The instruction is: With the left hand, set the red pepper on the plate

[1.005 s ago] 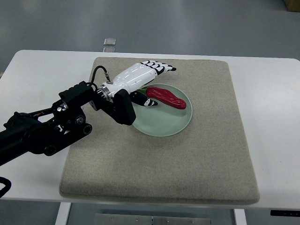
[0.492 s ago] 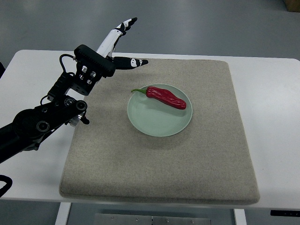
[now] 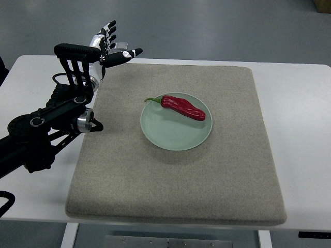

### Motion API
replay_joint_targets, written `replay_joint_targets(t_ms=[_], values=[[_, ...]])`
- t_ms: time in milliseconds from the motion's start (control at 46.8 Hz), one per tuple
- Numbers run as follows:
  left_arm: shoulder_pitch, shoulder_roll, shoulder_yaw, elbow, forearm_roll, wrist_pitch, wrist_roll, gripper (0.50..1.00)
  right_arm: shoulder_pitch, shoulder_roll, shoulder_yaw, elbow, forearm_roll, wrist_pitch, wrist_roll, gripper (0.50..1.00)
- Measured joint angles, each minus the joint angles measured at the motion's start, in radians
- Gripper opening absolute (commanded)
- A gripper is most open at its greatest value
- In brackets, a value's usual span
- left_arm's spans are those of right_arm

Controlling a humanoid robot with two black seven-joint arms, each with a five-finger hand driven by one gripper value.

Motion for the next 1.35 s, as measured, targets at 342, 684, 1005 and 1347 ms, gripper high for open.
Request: replay_joint_targets(t_ms=[342, 684, 1005, 1347], values=[[0.09, -0.033, -0.156, -0.001, -0.067, -0.016, 0.0, 0.996, 0.0, 0.0, 0.0, 0.0, 0.0, 0.0, 0.0, 0.932], [0.152, -0.073, -0.288, 0.015, -0.221, -0.103, -0.044, 0.999, 0.0, 0.0, 0.0, 0.0, 0.0, 0.0, 0.0, 0.932], [0.196, -0.074, -0.369, 0.027, -0.408, -0.23, -0.045, 0.999, 0.0, 0.0, 0.0, 0.0, 0.0, 0.0, 0.0, 0.932], [0.207, -0.074, -0.435, 0.033, -0.429, -0.263, -0.044, 0.999, -0.001, 0.0, 0.003, 0.004, 0.0, 0.003, -0.002, 0.932]])
